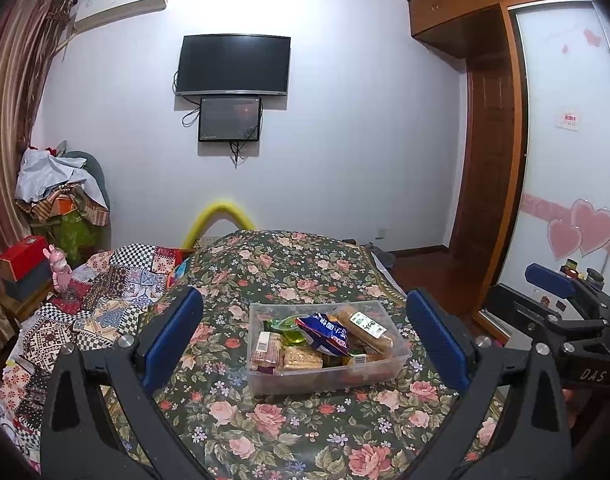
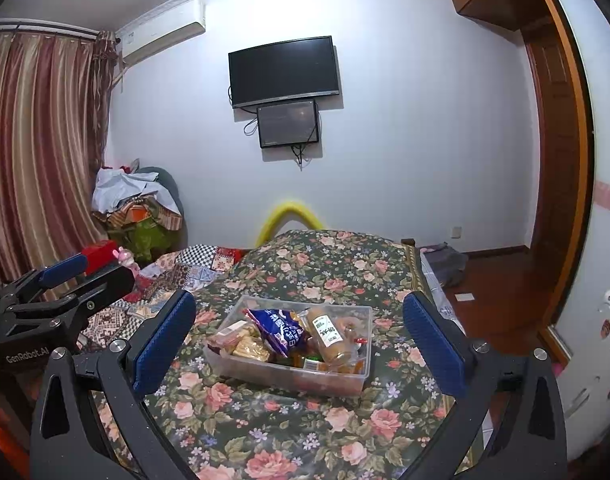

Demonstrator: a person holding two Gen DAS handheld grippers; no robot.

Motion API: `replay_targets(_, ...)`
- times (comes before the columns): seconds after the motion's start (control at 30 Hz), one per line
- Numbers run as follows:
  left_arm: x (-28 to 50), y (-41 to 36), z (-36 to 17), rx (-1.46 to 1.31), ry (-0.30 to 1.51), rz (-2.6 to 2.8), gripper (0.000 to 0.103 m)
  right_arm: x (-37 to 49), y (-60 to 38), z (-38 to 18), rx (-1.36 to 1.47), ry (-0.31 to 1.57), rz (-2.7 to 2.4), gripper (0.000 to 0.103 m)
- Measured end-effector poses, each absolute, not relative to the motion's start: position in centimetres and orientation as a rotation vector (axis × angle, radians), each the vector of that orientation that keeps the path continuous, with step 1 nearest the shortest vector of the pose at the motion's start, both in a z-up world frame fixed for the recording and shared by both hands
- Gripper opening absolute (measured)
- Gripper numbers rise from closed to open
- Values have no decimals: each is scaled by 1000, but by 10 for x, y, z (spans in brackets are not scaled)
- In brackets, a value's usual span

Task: Organize snacks

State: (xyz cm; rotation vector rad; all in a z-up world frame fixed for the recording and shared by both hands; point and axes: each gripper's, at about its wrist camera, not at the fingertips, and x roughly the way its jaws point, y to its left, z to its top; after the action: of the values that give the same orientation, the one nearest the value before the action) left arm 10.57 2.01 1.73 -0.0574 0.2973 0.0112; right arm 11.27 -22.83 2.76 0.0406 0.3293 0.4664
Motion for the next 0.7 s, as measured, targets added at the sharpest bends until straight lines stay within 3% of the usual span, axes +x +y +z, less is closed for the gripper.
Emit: replay_targets(0.7, 107, 21, 16, -62, 309, 7, 103, 113, -227, 27, 41, 330, 465, 103)
